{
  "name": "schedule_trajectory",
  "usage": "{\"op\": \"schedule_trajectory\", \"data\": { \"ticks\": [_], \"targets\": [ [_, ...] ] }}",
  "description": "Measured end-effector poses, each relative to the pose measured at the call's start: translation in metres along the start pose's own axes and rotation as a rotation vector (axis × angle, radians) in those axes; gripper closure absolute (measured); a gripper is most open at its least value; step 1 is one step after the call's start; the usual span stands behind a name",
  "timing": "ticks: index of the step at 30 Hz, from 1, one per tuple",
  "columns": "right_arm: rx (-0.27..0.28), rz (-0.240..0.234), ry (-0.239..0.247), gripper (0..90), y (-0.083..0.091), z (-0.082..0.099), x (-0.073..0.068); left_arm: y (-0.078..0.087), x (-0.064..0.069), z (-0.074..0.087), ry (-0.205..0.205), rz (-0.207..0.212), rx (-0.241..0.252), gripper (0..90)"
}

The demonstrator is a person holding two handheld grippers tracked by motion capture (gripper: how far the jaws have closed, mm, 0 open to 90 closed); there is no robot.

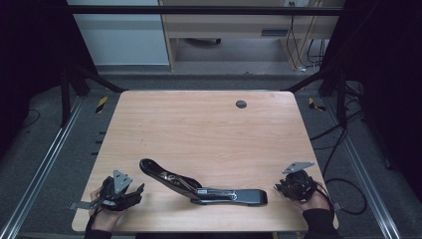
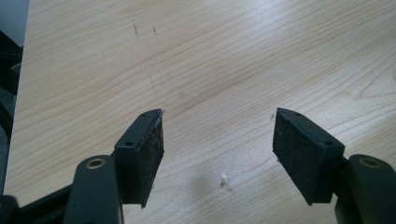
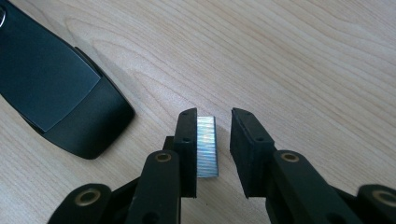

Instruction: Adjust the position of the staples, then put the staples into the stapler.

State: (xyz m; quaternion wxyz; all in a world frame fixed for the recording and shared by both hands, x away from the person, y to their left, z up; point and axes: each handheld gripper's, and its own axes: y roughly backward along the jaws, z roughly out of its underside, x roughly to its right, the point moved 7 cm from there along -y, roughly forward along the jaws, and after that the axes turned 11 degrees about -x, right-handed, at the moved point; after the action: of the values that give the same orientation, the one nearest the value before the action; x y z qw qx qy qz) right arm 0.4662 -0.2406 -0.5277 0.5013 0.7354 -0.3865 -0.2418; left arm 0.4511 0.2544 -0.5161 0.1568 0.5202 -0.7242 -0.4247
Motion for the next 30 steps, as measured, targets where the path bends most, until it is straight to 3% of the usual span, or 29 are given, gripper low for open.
{"op": "schedule_trajectory", "data": {
  "ticks": [11,12,14,21,23,26,30],
  "targets": [
    [-0.032,-0.008,-0.008,72.6,-0.0024,0.0007,0.0005,-0.0014,0.0010,-0.0002,-0.006,-0.002,-0.005,32.3],
    [-0.040,-0.011,-0.039,72.7,-0.0027,0.0004,-0.0016,-0.0015,0.0010,-0.0003,-0.006,-0.002,-0.005,32.1],
    [-0.043,-0.007,-0.015,72.8,-0.0034,0.0010,0.0003,-0.0021,0.0008,0.0001,-0.007,-0.002,-0.008,31.6],
    [-0.063,-0.022,-0.035,74.2,-0.0058,0.0016,-0.0026,-0.0025,0.0012,0.0005,-0.009,-0.007,-0.014,30.7],
    [-0.067,-0.020,-0.011,75.5,-0.0070,0.0019,-0.0017,-0.0031,0.0015,0.0004,-0.015,-0.013,-0.019,30.3],
    [-0.076,-0.026,-0.024,77.3,-0.0073,0.0011,-0.0031,-0.0038,0.0015,0.0009,-0.016,-0.017,-0.026,29.6],
    [-0.075,-0.025,-0.001,77.5,-0.0071,0.0009,-0.0034,-0.0047,0.0018,0.0013,-0.012,-0.011,-0.030,29.6]
  ]
}}
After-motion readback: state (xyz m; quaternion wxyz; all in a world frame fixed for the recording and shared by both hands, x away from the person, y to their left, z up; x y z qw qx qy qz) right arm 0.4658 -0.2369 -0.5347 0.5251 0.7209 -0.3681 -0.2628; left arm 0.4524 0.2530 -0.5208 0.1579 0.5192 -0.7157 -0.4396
